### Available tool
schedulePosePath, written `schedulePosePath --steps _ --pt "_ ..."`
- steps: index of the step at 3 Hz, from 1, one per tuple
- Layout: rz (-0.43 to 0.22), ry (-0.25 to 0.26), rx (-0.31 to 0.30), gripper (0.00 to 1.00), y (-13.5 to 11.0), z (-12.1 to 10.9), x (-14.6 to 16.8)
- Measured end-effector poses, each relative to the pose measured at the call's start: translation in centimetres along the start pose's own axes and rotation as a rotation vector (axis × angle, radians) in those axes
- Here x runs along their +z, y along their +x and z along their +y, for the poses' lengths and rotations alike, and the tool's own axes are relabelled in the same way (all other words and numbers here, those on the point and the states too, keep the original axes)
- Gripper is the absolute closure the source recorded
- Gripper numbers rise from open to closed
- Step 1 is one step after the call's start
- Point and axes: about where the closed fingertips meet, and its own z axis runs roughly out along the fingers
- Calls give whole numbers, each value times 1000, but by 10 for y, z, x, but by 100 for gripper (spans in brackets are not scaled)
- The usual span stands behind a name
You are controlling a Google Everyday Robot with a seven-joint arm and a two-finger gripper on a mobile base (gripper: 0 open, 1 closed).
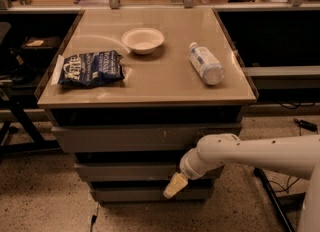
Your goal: Open middle drawer
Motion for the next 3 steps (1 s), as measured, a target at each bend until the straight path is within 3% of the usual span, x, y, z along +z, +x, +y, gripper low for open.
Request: schedulePosePath --steps 3 --pt "-24 11 27 0 5 -16 33"
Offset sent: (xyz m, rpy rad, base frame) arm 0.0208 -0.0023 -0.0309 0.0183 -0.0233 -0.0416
